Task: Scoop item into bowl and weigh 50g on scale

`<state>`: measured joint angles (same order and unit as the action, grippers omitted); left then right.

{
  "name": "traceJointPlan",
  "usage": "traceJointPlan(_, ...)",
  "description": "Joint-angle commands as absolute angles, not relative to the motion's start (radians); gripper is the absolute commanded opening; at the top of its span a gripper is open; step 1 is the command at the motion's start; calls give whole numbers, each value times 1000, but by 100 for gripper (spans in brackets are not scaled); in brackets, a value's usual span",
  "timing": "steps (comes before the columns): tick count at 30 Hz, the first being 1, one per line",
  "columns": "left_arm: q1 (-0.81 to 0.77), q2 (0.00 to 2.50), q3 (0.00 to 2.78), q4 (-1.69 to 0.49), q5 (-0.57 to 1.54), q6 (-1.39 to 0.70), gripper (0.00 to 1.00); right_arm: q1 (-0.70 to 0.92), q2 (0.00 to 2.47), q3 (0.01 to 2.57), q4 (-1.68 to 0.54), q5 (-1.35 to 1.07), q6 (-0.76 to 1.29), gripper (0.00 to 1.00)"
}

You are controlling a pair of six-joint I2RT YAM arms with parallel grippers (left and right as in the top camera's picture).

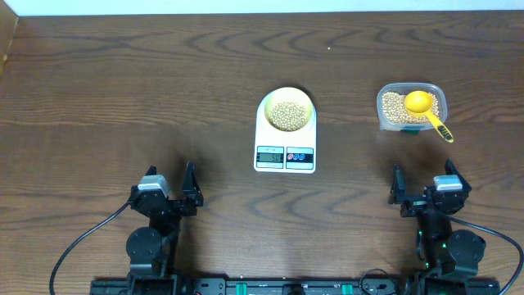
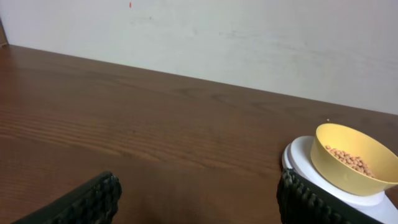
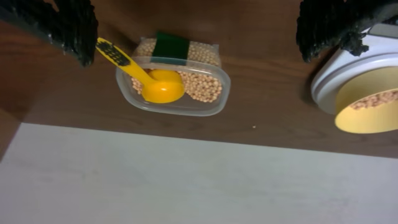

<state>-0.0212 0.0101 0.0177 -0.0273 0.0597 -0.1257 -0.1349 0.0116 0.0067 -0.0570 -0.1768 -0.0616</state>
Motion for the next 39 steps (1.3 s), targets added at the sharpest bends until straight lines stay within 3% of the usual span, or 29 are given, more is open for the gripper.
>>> traceJointPlan(1,-16,4,4,-68,55,-109,82,-129,5,6,-68,-136,-34,99)
traceJointPlan(39,-16,4,4,-68,55,-109,82,-65,6,6,-73,-81,29,99)
